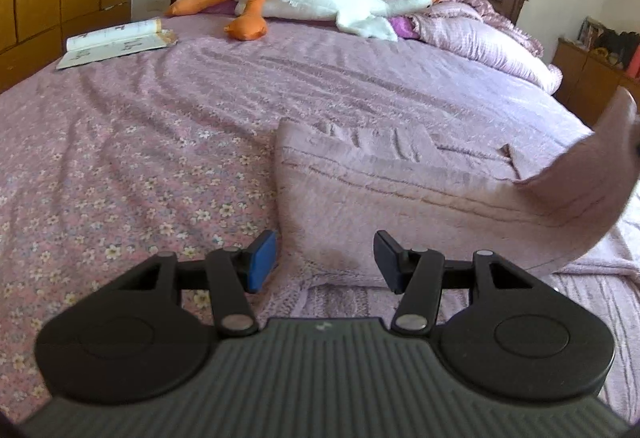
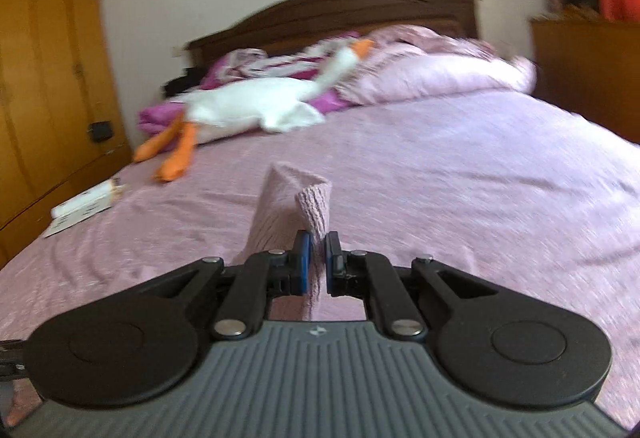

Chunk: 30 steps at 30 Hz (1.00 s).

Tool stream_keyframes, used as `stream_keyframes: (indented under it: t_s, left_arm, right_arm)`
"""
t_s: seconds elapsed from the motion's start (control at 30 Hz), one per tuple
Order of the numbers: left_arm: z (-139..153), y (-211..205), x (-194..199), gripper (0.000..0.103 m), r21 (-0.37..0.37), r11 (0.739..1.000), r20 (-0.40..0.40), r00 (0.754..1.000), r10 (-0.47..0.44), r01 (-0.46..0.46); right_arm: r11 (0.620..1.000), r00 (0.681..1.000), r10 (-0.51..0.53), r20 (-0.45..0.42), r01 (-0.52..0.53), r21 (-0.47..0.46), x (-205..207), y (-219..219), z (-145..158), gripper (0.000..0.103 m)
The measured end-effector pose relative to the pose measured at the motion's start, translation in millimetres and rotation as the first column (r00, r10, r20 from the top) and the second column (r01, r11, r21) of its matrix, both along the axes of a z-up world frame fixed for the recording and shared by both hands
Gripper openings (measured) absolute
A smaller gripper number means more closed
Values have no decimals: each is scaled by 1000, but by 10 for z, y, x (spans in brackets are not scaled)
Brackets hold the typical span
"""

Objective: Fold small clothes

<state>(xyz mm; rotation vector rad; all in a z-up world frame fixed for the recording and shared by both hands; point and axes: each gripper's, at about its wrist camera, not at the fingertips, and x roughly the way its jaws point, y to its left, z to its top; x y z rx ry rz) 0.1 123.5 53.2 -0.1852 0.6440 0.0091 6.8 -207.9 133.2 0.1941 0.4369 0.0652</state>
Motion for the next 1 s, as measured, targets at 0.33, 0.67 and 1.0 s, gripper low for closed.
stream_keyframes:
  t_s: [0.33, 0.67, 1.0]
  left_arm:
    - [-126, 39, 60, 56, 23, 999, -43, 999, 24, -23]
    - [21, 50, -84, 56, 26, 1000, -49, 999, 15, -13]
    - [211, -41, -528, 60, 37, 999, -44, 999, -17, 19]
  right_arm:
    - [989, 975, -127, -181, 138, 51, -24, -452, -768, 8]
    - [986, 964, -118, -238, 142, 86, -89, -516, -1001, 32]
    - [995, 989, -8, -147, 22, 95, -662, -287, -636, 61]
